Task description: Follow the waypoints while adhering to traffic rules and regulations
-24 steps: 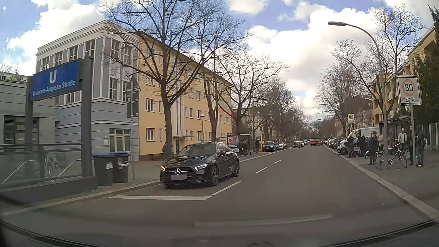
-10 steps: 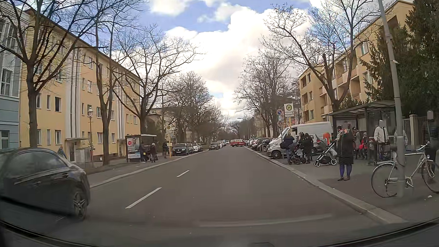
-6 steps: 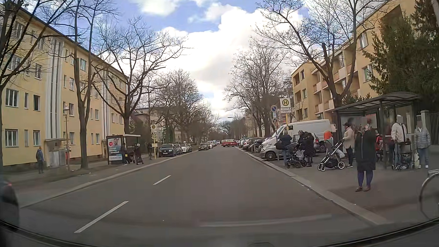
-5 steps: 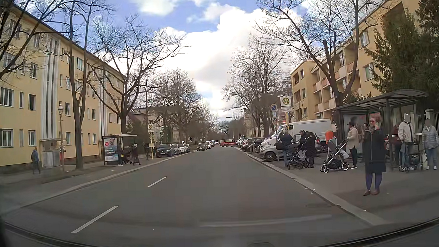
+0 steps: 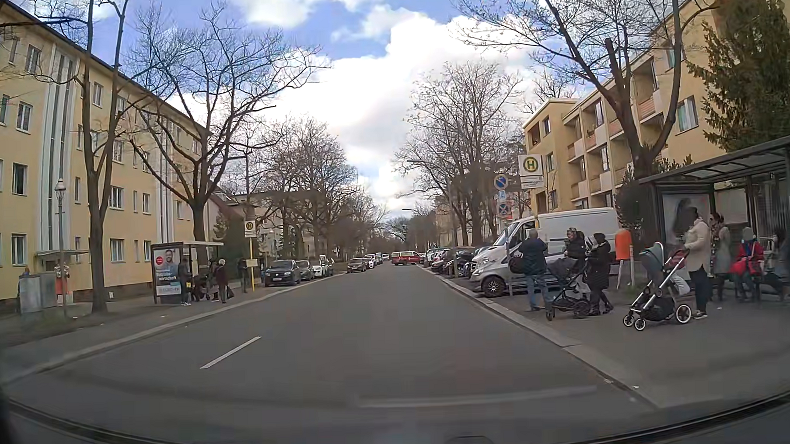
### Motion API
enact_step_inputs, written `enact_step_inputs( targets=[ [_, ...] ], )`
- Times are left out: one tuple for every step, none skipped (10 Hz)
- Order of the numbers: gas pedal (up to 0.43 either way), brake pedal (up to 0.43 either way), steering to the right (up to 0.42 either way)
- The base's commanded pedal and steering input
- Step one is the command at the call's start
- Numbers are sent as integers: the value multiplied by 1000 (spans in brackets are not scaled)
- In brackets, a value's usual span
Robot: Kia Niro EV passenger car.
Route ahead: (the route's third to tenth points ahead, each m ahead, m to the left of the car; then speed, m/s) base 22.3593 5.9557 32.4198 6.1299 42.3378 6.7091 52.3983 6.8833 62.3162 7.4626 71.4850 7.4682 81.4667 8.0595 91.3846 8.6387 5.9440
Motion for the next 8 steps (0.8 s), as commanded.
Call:
enact_step_inputs(
  targets=[
    [110, 37, -16],
    [110, 37, -19],
    [98, 37, -22],
    [67, 30, -29],
    [47, 37, -34],
    [47, 37, -36],
    [39, 37, -35],
    [39, 37, -32]
  ],
)
